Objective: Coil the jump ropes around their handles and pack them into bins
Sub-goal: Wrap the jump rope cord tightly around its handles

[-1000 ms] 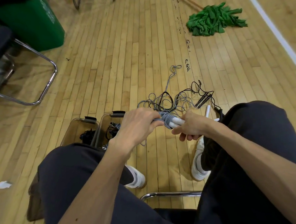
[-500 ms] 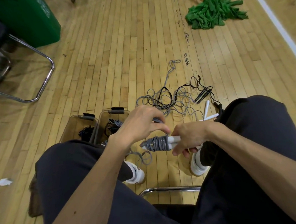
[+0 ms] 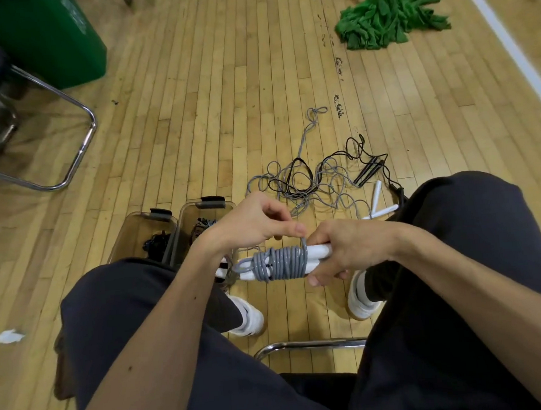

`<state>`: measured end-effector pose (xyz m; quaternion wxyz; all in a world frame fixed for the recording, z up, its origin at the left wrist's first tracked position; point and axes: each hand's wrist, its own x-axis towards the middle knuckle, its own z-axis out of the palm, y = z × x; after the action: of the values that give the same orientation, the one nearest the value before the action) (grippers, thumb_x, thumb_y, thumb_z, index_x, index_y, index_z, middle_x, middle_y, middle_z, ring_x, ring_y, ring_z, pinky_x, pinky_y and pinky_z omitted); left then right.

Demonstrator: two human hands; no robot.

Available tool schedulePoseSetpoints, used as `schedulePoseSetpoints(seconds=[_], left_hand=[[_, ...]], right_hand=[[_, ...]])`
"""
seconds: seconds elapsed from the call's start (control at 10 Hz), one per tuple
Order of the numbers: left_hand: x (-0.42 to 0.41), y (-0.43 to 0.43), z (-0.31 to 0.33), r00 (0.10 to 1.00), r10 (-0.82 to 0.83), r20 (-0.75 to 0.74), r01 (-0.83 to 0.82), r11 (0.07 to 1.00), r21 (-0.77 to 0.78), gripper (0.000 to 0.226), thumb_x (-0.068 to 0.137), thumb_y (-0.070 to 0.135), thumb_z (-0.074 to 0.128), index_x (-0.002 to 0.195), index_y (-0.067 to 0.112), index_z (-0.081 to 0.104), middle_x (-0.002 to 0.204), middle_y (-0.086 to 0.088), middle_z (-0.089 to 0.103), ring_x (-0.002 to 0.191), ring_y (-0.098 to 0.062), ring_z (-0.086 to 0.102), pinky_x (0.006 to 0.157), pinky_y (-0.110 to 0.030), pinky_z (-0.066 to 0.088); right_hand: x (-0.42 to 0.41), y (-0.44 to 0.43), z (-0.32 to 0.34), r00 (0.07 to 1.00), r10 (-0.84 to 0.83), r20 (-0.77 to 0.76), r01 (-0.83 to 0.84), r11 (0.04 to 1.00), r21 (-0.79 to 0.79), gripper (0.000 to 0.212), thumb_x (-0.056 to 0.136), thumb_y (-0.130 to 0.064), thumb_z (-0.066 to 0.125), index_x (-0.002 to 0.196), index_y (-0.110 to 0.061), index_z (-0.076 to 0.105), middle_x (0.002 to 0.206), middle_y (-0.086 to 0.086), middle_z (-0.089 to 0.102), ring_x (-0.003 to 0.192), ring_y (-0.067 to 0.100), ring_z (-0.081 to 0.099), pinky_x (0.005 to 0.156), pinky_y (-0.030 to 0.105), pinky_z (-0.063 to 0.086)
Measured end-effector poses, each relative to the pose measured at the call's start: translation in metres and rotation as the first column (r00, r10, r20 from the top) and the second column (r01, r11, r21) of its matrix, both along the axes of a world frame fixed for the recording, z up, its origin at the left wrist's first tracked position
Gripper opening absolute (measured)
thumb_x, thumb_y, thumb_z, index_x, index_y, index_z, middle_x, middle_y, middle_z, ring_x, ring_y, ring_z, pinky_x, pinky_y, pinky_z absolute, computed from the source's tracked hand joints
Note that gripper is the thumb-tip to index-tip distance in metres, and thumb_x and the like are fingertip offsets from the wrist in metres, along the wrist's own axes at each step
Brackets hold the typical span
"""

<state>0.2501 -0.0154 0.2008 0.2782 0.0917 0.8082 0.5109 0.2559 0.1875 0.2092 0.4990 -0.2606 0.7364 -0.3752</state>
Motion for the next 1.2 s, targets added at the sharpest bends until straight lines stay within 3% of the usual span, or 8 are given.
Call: schedulePoseSetpoints(seconds=[0.2,0.3,0.5,0.6,0.7,0.8,1.0,1.2], left_hand=[[-0.006,-0.006,-0.006,0.994,0.033,0.105,-0.052,0.982,0.182,0.058,0.070,0.065,0.075,0.058,0.010,0.060,0.048,0.005,0.049,0.040,-0.005,0.042,0.043,-0.014,0.034],[-0.004,-0.004,-0.005,0.990,0.043,0.133,-0.080,0.954,0.289,0.057,0.085,0.044,0.070,0.060,-0.005,0.054,0.045,-0.001,0.043,0.036,-0.004,0.037,0.048,-0.006,0.039],[0.006,-0.012,-0.018,0.999,0.021,0.024,-0.028,0.939,0.344,0.076,0.079,0.074,0.060,0.073,-0.001,0.060,0.053,-0.015,0.054,0.054,-0.025,0.056,0.061,-0.033,0.051],[0.019,-0.002,0.000,0.873,0.166,0.459,-0.384,0.813,0.436,0.041,0.101,0.037,0.046,0.093,-0.002,0.054,0.077,-0.019,0.051,0.077,-0.023,0.046,0.089,-0.026,0.045],[0.022,0.020,-0.006,0.971,0.227,0.072,-0.228,0.974,0.008,0.019,0.106,0.027,0.046,0.096,0.016,0.059,0.064,0.001,0.045,0.057,-0.011,0.037,0.049,-0.018,0.041],[0.016,0.029,-0.009,0.924,0.323,0.205,-0.350,0.930,0.109,0.022,0.105,0.009,0.038,0.101,0.005,0.059,0.059,-0.002,0.043,0.046,-0.007,0.030,0.044,-0.023,0.026],[0.017,0.033,-0.011,0.919,0.337,0.204,-0.354,0.934,0.053,0.030,0.100,0.001,0.033,0.098,0.004,0.062,0.060,0.001,0.051,0.051,-0.007,0.042,0.047,-0.022,0.036],[0.015,0.028,-0.014,0.925,0.267,0.269,-0.288,0.957,0.042,0.035,0.108,0.035,0.040,0.088,0.012,0.058,0.059,0.003,0.040,0.043,-0.009,0.031,0.040,-0.021,0.023]], right_hand=[[0.002,0.002,0.007,0.979,-0.205,-0.011,0.199,0.959,-0.201,0.016,0.087,-0.016,0.079,0.077,-0.012,0.067,0.070,0.007,0.070,0.054,0.019,0.056,0.052,0.028,0.042],[0.002,0.002,0.007,0.978,-0.208,0.003,0.203,0.953,-0.226,0.015,0.087,-0.015,0.078,0.077,-0.015,0.067,0.067,0.002,0.068,0.054,0.020,0.055,0.054,0.030,0.044],[0.002,0.004,0.012,0.971,-0.239,-0.010,0.231,0.949,-0.216,0.015,0.086,-0.017,0.079,0.077,-0.012,0.069,0.068,0.001,0.070,0.054,0.017,0.057,0.054,0.029,0.043],[0.000,0.004,0.016,0.941,-0.338,-0.025,0.325,0.921,-0.213,0.018,0.084,-0.017,0.080,0.079,-0.003,0.070,0.065,0.001,0.071,0.051,0.014,0.054,0.051,0.019,0.042],[-0.002,0.005,0.016,0.921,-0.382,-0.076,0.362,0.911,-0.197,0.018,0.086,-0.020,0.080,0.079,-0.010,0.067,0.059,-0.006,0.068,0.048,0.008,0.053,0.052,0.017,0.042],[-0.004,0.004,0.012,0.884,-0.449,-0.129,0.420,0.885,-0.201,0.022,0.085,-0.023,0.081,0.082,-0.010,0.063,0.067,0.004,0.071,0.049,0.011,0.056,0.052,0.024,0.046],[-0.009,0.004,0.002,0.852,-0.504,-0.143,0.481,0.860,-0.169,0.024,0.087,-0.025,0.079,0.085,-0.005,0.064,0.069,0.004,0.071,0.049,0.012,0.055,0.049,0.023,0.043],[-0.022,0.011,-0.004,0.773,-0.578,-0.261,0.580,0.811,-0.079,0.018,0.088,-0.025,0.077,0.085,-0.011,0.067,0.063,-0.001,0.069,0.049,0.010,0.055,0.050,0.023,0.043]])
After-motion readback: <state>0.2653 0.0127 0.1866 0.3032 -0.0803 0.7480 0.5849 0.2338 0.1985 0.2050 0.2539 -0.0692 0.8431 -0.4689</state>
